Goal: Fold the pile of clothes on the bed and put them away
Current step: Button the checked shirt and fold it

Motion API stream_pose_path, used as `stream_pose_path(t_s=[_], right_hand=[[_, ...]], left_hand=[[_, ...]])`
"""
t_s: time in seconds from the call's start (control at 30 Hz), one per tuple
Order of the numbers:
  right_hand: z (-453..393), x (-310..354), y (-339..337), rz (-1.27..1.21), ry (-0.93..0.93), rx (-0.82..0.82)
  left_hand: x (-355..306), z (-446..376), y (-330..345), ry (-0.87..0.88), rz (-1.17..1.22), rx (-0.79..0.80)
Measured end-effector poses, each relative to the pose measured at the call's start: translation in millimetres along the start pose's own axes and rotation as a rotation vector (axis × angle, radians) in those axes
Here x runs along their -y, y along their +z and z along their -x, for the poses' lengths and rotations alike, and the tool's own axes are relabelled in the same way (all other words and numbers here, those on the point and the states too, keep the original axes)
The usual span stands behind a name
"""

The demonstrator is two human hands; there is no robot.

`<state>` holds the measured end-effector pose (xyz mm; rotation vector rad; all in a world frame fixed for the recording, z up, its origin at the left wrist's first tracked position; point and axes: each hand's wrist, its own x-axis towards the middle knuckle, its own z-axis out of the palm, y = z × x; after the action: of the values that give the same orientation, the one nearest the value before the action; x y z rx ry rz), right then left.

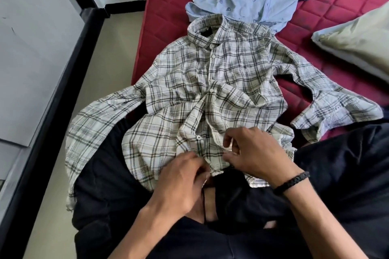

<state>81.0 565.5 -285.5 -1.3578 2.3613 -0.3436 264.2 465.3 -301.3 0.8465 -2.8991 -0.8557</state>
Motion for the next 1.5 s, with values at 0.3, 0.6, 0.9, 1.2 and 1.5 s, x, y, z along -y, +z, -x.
stream_pose_path(t_s=[0.3,0.6,0.9,1.2,1.5], right_hand=[[39,22,2,-0.107,0.002,0.160],[-4,32,23,-0.091,0.134,0.047],[-45,12,66,-0.232,0.281,-0.148],[-35,-24,40,-0.587,0.360,0.031],[-35,-27,38,-0.689,0.444,-0.016]], left_hand=[[-1,42,-75,-0.036,0.178,0.661],[7,-78,-27,-0.160,0.208,0.020],[44,-114,20,-0.183,0.323,-0.146],[24,-114,25,-0.128,0.221,-0.392],[20,-102,46,-0.001,0.015,-0.133]])
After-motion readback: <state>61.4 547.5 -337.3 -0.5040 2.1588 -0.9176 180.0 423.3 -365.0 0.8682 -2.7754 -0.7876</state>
